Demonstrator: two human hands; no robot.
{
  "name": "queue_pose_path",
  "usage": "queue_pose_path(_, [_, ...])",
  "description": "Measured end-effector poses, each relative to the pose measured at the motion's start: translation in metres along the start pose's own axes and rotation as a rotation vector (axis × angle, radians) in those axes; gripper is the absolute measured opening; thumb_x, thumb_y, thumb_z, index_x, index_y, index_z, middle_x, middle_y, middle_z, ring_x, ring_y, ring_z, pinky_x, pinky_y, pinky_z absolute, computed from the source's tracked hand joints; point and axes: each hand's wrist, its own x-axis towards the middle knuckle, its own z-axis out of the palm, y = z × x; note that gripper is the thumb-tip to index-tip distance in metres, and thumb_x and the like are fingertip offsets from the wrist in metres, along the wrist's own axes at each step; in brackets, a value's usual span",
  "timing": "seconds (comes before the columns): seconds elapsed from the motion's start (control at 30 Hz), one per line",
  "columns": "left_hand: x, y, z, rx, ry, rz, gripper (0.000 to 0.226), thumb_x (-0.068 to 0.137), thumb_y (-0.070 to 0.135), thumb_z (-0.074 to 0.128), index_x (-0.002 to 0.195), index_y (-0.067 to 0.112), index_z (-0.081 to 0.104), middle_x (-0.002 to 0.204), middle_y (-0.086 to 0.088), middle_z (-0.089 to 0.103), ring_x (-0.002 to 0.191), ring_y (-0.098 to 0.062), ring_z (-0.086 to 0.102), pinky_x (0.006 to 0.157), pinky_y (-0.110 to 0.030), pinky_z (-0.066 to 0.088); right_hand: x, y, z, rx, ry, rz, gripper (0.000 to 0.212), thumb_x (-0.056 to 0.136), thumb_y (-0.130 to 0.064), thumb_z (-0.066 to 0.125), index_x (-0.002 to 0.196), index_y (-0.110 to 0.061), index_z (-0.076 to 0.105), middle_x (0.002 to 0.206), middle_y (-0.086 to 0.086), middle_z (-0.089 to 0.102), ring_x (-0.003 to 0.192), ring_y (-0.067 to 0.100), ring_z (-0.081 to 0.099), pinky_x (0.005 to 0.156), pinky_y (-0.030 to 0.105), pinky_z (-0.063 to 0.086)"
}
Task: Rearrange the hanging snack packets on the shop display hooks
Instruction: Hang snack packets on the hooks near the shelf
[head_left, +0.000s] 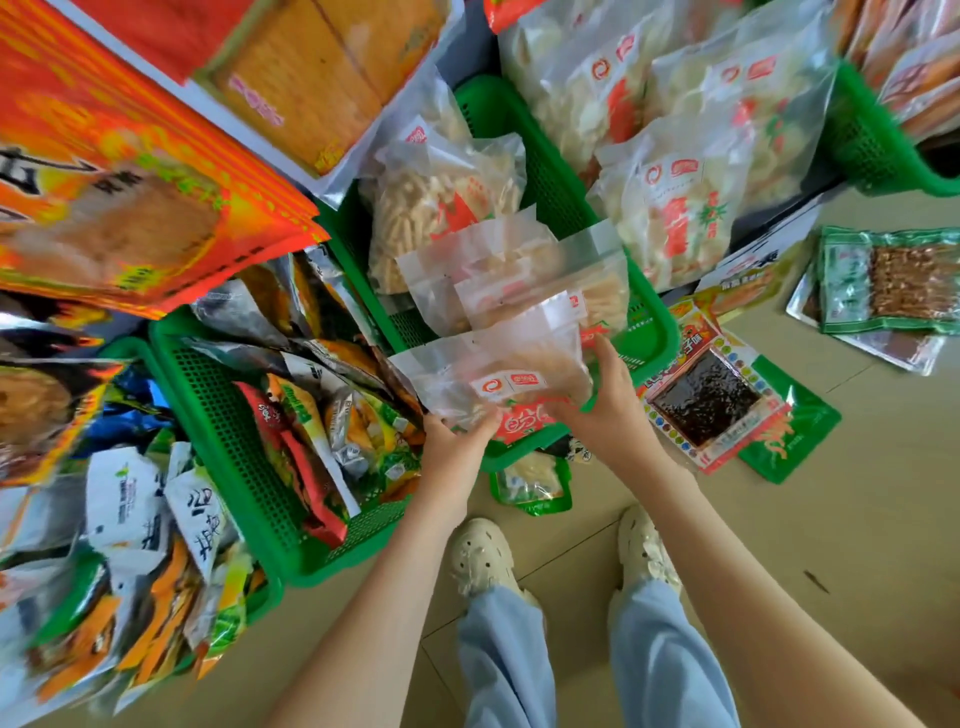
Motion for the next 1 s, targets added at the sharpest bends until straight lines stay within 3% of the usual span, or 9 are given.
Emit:
queue_pose_path(0.1, [-0.048, 0.02, -0.003, 0.152, -0.065, -0.085, 0.062, 0.083, 0.041, 0.066, 0.131, 0.018, 0.034, 0.123, 0.0, 0.047, 0.106, -0.019, 0.049, 0.096, -0.037, 0.044, -0.04, -0.044, -0.013, 0.118, 0.154, 0.022, 0.08, 0.081, -0.024, 0.07, 0.144, -0.012, 0.022, 0.144, 0.007, 0.034, 0.133, 0.019, 0.03, 0.104, 0.032, 0.03])
queue_pose_path(0.17, [-0.086, 0.04, -0.004, 0.225, -0.064, -0.068, 0.045, 0.087, 0.043, 0.06, 0.122, 0.021, 0.041, 0.115, 0.002, 0.048, 0.105, -0.019, 0.05, 0.095, -0.037, 0.045, -0.066, -0.08, -0.023, 0.103, 0.082, 0.032, 0.066, 0.084, -0.02, 0.065, 0.14, -0.013, 0.031, 0.141, 0.007, 0.036, 0.128, 0.02, 0.035, 0.094, 0.023, 0.03])
queue_pose_path(0.27, [-0.153, 0.081, -0.011, 0.284, -0.006, 0.082, 0.014, 0.093, 0.035, 0.052, 0.085, 0.024, 0.046, 0.087, 0.002, 0.052, 0.082, -0.017, 0.052, 0.085, -0.04, 0.047, -0.1, -0.138, -0.047, 0.012, -0.067, -0.056, 0.047, 0.088, -0.017, 0.058, 0.132, -0.011, 0.042, 0.133, 0.008, 0.043, 0.116, 0.025, 0.046, 0.08, 0.023, 0.033])
queue_pose_path(0.4, [-0.246, 0.131, -0.025, 0.251, 0.021, 0.211, 0.032, 0.096, 0.02, 0.044, 0.071, 0.035, 0.056, 0.1, 0.0, 0.057, 0.102, -0.023, 0.056, 0.096, -0.04, 0.046, -0.138, -0.213, -0.099, -0.08, -0.118, -0.171, 0.037, 0.09, -0.016, 0.052, 0.126, -0.008, 0.048, 0.124, 0.013, 0.054, 0.112, 0.029, 0.052, 0.087, 0.036, 0.042])
queue_pose_path(0.47, [-0.287, 0.153, -0.034, 0.195, 0.052, 0.268, 0.026, 0.096, 0.02, 0.046, 0.087, 0.033, 0.065, 0.11, -0.004, 0.061, 0.107, -0.023, 0.056, 0.096, -0.038, 0.045, -0.155, -0.25, -0.127, -0.114, -0.133, -0.227, 0.036, 0.09, -0.015, 0.051, 0.126, -0.009, 0.048, 0.124, 0.012, 0.056, 0.113, 0.029, 0.052, 0.087, 0.035, 0.042])
queue_pose_path(0.57, [-0.335, 0.178, -0.052, 0.182, 0.119, 0.341, 0.03, 0.095, 0.019, 0.048, 0.124, 0.01, 0.054, 0.125, -0.011, 0.057, 0.114, -0.026, 0.056, 0.096, -0.039, 0.047, -0.183, -0.302, -0.165, -0.198, -0.154, -0.346, 0.035, 0.091, -0.015, 0.051, 0.125, -0.01, 0.051, 0.12, 0.011, 0.06, 0.11, 0.028, 0.055, 0.087, 0.034, 0.044])
queue_pose_path(0.8, [-0.434, 0.218, -0.115, 0.164, 0.223, 0.499, 0.028, 0.092, 0.028, 0.055, 0.107, 0.006, 0.06, 0.108, -0.019, 0.064, 0.103, -0.033, 0.061, 0.083, -0.038, 0.049, -0.246, -0.407, -0.204, -0.385, -0.221, -0.608, 0.026, 0.09, -0.013, 0.053, 0.115, -0.008, 0.06, 0.109, 0.015, 0.065, 0.097, 0.03, 0.06, 0.084, 0.037, 0.049])
queue_pose_path(0.93, [-0.478, 0.225, -0.17, 0.175, 0.324, 0.564, 0.015, 0.093, 0.031, 0.052, 0.084, 0.021, 0.06, 0.086, -0.001, 0.064, 0.088, -0.022, 0.063, 0.075, -0.03, 0.047, -0.286, -0.464, -0.202, -0.419, -0.227, -0.763, 0.026, 0.091, -0.018, 0.055, 0.115, -0.011, 0.061, 0.106, 0.009, 0.067, 0.098, 0.024, 0.061, 0.079, 0.027, 0.044])
queue_pose_path(1.0, [-0.496, 0.224, -0.2, 0.133, 0.349, 0.611, 0.017, 0.093, 0.029, 0.05, 0.081, 0.023, 0.06, 0.085, -0.004, 0.066, 0.084, -0.022, 0.063, 0.077, -0.032, 0.049, -0.303, -0.491, -0.196, -0.446, -0.237, -0.859, 0.024, 0.09, -0.015, 0.054, 0.113, -0.009, 0.062, 0.106, 0.01, 0.067, 0.099, 0.025, 0.061, 0.082, 0.029, 0.045])
